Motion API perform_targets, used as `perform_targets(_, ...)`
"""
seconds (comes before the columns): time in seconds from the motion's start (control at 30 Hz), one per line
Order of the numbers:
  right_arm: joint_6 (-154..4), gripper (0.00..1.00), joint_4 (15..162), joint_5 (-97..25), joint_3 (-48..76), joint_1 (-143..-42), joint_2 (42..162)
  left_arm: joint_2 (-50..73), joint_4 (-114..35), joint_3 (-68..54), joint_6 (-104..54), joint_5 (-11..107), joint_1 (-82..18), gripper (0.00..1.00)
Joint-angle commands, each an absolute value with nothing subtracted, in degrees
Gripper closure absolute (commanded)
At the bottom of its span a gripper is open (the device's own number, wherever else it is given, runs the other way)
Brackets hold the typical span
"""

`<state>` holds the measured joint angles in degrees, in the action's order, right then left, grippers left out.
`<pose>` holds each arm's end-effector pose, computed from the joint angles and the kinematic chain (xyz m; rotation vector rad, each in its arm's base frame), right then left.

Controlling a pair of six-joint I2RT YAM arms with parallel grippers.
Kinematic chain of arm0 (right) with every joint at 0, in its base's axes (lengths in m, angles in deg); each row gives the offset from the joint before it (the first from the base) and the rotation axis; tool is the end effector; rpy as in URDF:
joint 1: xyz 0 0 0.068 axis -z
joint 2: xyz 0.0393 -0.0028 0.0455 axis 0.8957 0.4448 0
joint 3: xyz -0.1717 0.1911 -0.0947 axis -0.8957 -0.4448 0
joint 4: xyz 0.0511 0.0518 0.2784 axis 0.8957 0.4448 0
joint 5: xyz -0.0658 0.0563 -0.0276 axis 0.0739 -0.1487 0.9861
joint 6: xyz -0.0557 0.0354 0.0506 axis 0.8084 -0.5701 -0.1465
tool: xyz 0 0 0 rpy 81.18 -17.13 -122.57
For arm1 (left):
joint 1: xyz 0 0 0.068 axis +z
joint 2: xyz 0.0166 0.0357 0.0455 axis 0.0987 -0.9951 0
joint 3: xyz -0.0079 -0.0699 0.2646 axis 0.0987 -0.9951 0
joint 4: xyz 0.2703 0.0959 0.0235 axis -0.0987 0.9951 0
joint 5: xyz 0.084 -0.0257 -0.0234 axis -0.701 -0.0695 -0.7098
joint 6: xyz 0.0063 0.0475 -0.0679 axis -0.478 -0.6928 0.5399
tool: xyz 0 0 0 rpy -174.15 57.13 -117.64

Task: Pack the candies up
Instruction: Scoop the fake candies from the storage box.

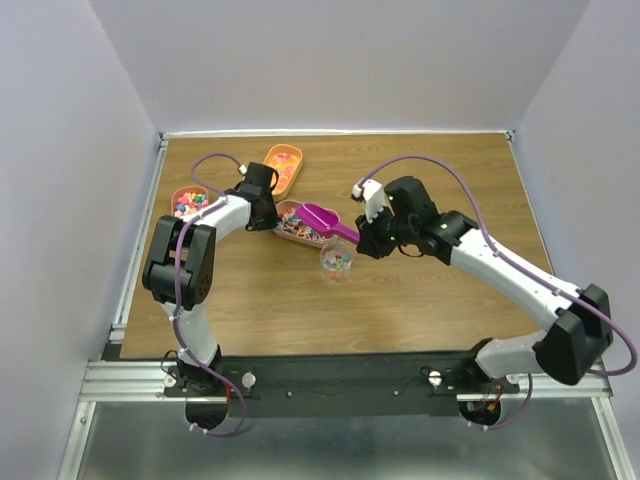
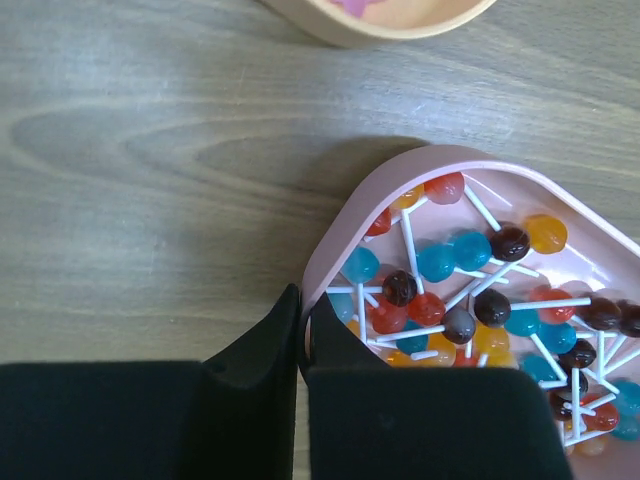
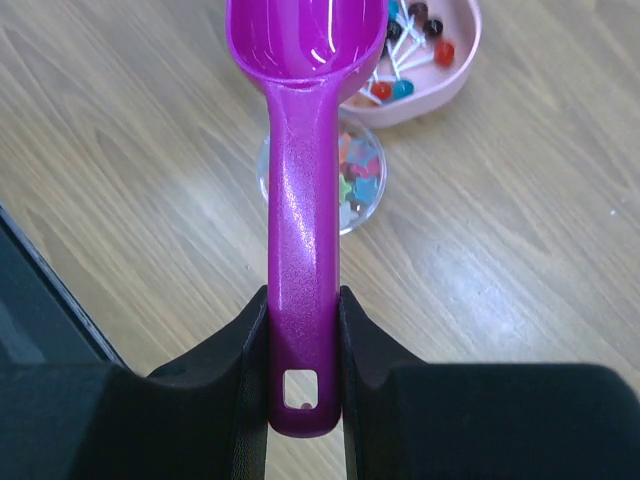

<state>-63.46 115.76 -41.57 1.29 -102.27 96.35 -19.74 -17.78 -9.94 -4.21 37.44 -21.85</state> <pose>0.2569 0.2275 0.2753 -0.9733 2.1050 0.5751 0.4134 -0.1166 0.1276 -0.3736 2.5538 -0.2638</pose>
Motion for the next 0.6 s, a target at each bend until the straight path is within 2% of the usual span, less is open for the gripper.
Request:
perform_targets(0.0,-57.9,0.99,126.9,-41.2,8.9,-102.5,101.9,-15.5,-17.3,-11.8,3.0,35.0,-21.8,0.89)
perform_targets(0.13,-52.8,0.99,130.2,-37.9,12.6,-102.5,105.0,-14.1,-16.2,-11.6,6.9,30.4,-22.4,0.82)
perform_targets(0.3,-45.0,0.99,135.5,-34.5,16.9,-102.4,108.4,-14.3,-15.1,-8.6,8.3,28.4,-24.0,0.65)
perform_targets(0.43,-40.0,0.99,139.6,-34.8,20.9,-102.3,110.8,-13.7,-14.7,-8.0,7.4,28.1,-24.6,0.6)
perform_targets(0.57,-34.5,0.99,144.5,-36.6,25.7,-101.4,115.0,-10.5,-15.3,-8.7,3.1,27.0,-24.6,0.48)
